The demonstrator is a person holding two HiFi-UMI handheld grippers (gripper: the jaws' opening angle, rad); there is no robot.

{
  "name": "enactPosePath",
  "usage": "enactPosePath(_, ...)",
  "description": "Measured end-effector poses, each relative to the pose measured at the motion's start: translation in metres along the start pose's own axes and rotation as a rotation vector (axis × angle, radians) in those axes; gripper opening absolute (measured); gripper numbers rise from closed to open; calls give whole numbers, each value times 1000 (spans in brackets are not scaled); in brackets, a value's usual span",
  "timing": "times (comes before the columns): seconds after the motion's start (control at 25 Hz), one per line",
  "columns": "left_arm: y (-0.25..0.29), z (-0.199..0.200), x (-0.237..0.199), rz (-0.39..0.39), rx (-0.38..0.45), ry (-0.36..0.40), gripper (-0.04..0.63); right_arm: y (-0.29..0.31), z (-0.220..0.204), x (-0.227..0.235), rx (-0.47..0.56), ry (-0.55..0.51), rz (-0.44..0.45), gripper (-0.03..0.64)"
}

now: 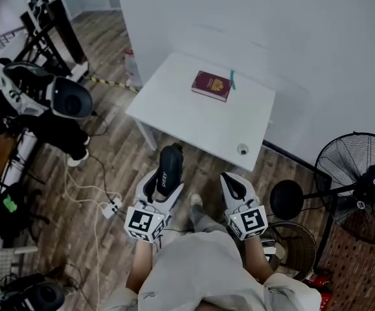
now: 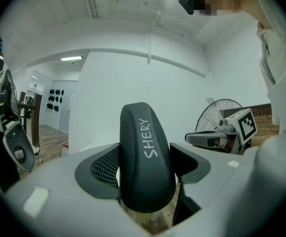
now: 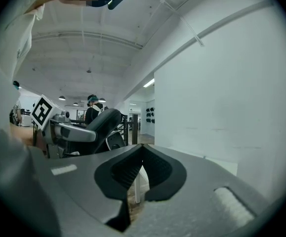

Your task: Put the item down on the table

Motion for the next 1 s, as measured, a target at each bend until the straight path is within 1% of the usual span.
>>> enactPosePath(0.16,34,11,-20,19,-4,-3,337,33,11,26,-6,-2,20,3)
enactPosePath(0.36,74,16,-41,28,-19,-7,337,70,23,54,-7,3,43,3)
enactPosePath(0.68,138,13,-69,39,-40,4,337,119,32,103,-26,23,73,3)
enactPosePath(0.88,174,19,-78,46,-69,-1,337,144,33,133,-52,42,89,3)
enactPosePath(1.0,190,14,-81,42,-84,0,337,157,33,149,-61,50,90,3)
Point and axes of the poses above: the fingertips, and each gripper's own axes: y forward along the fingers, x to its right, z out of its top, the point moved 7 cm from there along -y, backward along the fingers, and after that the axes turned 12 degrees about y, right-handed, at the moved point
